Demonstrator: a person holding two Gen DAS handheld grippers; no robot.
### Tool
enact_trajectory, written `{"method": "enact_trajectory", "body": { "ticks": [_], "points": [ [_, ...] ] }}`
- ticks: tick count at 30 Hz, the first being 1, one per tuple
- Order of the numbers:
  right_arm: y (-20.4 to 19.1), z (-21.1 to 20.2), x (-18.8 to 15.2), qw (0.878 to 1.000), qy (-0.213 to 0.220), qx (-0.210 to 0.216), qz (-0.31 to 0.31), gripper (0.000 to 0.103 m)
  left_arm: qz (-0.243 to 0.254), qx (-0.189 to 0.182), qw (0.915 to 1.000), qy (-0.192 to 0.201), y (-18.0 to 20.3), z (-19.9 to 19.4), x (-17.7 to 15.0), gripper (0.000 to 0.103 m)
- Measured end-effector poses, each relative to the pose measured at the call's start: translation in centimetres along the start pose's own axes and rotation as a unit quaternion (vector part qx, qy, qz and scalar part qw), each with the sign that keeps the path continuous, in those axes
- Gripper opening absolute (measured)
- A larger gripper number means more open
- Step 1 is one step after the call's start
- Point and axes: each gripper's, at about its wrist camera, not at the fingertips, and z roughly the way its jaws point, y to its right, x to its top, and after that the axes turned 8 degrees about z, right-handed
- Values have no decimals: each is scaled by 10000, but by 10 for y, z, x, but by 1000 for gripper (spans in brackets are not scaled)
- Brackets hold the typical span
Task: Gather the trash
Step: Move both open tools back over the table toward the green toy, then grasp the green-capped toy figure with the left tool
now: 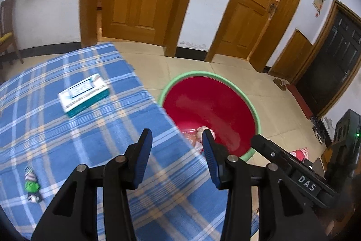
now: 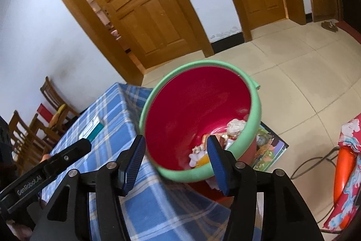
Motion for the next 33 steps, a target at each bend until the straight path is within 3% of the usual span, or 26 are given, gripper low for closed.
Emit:
{"method": "enact_trajectory", "body": {
  "ticks": [14, 18, 25, 33],
  "points": [
    [-44, -15, -30, 9987, -157, 239, -426, 65, -524, 653, 9964, 91, -56, -52, -33, 46],
    [-53, -16, -40, 9977, -227, 305, -559, 71, -645, 847, 9943, 77, -71, -64, -45, 46],
    [-64, -10, -55, 9963, -379, 320, -707, 73, -756, 1614, 9840, 62, -97, -76, -67, 46],
    [-72, -5, -66, 9949, -505, 295, -824, 74, -1206, 1603, 9795, -200, -132, -69, -87, 46]
  ]
}}
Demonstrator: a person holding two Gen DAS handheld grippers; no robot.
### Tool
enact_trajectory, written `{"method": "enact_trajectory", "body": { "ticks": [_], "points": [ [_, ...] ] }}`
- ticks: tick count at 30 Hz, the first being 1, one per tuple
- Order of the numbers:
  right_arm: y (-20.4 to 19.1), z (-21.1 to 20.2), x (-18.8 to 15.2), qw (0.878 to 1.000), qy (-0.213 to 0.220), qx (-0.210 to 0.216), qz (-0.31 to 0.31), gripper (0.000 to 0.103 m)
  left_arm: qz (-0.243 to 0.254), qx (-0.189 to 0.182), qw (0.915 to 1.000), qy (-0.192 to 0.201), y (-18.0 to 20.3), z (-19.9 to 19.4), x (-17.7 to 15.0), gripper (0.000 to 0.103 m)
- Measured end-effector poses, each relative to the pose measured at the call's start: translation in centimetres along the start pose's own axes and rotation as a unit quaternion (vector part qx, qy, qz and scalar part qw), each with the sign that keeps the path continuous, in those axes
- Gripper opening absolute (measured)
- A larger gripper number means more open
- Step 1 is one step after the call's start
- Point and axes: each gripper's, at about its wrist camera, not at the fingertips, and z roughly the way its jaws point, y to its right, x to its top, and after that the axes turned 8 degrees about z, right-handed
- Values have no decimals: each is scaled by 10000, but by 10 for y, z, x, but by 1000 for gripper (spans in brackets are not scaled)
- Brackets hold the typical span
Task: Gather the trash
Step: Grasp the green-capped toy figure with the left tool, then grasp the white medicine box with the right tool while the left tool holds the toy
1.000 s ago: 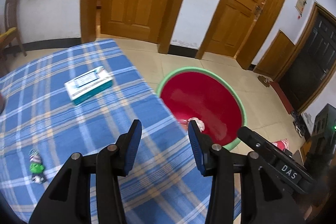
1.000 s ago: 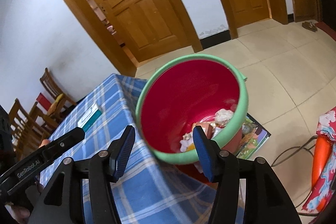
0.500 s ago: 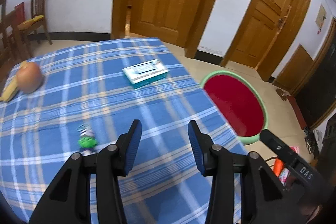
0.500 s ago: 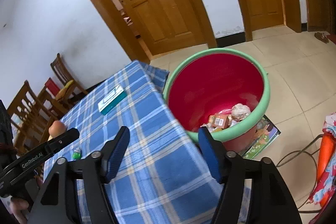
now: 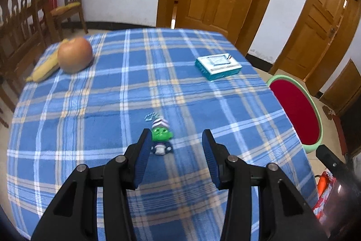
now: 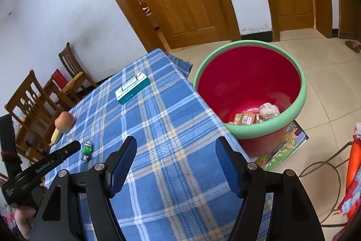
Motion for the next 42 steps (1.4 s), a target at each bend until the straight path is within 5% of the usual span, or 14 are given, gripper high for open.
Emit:
{"method": "enact_trajectory", "body": {
  "ticks": [16, 22, 27, 42],
  "points": [
    [-5, 8, -5, 9999, -139, -78, -33, 74, -54, 133, 9993, -342, -13, 35, -7, 41],
    [-7, 10, -6, 9998, -180, -108, -50, 74, 166, 240, 9992, -280, -7, 40, -6, 40],
    [-11, 14, -7, 9996, -241, -113, -68, 74, 318, 109, 9991, -243, -3, 40, -6, 24],
    [-54, 26, 10, 9989, -270, 63, -368, 74, 126, -23, 9999, 29, -28, 26, 27, 24]
  ]
}}
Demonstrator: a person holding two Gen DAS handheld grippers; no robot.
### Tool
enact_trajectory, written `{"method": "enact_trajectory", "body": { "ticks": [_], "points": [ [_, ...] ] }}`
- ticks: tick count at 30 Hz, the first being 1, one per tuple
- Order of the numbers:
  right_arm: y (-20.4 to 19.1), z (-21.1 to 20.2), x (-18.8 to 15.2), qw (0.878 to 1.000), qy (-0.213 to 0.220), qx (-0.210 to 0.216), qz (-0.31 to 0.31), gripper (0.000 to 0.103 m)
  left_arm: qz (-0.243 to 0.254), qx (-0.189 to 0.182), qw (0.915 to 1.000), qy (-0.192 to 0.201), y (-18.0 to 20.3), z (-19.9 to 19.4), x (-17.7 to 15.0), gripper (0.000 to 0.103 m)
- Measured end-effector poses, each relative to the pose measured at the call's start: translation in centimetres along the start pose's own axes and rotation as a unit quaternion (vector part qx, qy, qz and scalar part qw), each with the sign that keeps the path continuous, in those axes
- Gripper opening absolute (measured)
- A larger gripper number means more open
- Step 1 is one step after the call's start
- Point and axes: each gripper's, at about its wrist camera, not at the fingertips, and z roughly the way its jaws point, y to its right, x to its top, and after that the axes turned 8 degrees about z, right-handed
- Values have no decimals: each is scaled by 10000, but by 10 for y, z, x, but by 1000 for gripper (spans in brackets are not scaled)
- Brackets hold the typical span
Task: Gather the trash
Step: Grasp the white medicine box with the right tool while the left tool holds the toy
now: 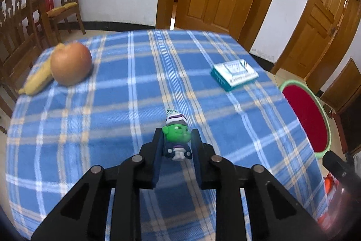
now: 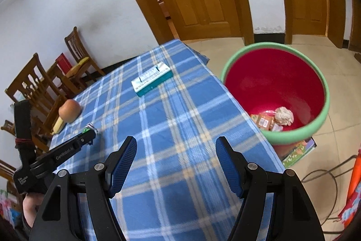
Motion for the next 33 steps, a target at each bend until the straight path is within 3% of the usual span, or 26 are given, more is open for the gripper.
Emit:
{"method": "enact_trajectory", "body": {
  "ticks": [10, 25, 33],
  "points": [
    [-34, 39, 27, 9997, -66, -127, 197, 78, -261, 31, 9994, 220, -37, 11, 29, 24],
    [-85, 141, 54, 9962, -142, -782, 365, 80, -1218, 522, 9912, 63, -108, 34, 9, 24],
    [-100, 179, 73, 9902, 61, -1290, 526, 80, -1363, 502, 9894, 36, -117, 36, 5, 24]
  ]
}}
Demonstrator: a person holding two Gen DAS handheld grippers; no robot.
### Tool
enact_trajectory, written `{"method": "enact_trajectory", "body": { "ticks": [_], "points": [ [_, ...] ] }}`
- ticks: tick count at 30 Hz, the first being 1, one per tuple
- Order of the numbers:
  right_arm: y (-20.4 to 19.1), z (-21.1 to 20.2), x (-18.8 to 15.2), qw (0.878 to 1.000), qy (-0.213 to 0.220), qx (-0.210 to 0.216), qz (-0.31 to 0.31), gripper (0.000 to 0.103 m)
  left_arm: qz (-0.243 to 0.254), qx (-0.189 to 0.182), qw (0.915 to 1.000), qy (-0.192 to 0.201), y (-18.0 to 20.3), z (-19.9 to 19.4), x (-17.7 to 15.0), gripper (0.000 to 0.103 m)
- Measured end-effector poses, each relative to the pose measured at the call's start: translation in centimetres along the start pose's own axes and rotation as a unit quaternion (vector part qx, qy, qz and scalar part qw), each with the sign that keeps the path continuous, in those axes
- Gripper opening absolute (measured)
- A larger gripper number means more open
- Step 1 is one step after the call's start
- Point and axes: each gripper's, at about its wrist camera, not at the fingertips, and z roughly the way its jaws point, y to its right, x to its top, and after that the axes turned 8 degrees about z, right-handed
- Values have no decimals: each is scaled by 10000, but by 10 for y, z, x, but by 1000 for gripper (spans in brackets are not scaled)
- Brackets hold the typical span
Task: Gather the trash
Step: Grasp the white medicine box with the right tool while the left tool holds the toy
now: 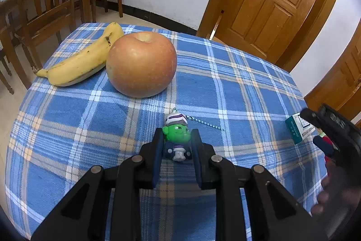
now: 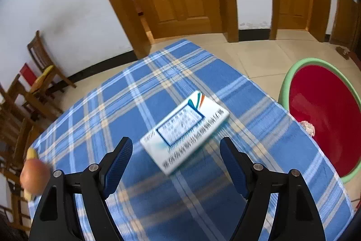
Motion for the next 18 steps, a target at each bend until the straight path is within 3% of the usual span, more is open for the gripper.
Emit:
{"method": "enact_trajectory", "body": {
  "ticks": [8, 15, 17, 18],
  "points": [
    [-14, 28, 9, 9992, -52, -387, -66, 80, 28, -14, 10000, 7, 1, 1, -1, 24],
    [-11, 23, -9, 9971, -67, -324, -681, 80, 73, -21, 10000, 7, 3, 1, 0, 24],
    [-9, 18, -13, 9961, -99, -268, -831, 73, 86, -34, 10000, 5, 5, 1, 0, 24],
    [-8, 15, -15, 9958, -110, -230, -877, 64, 90, -37, 10000, 5, 5, 1, 0, 24]
  ]
}}
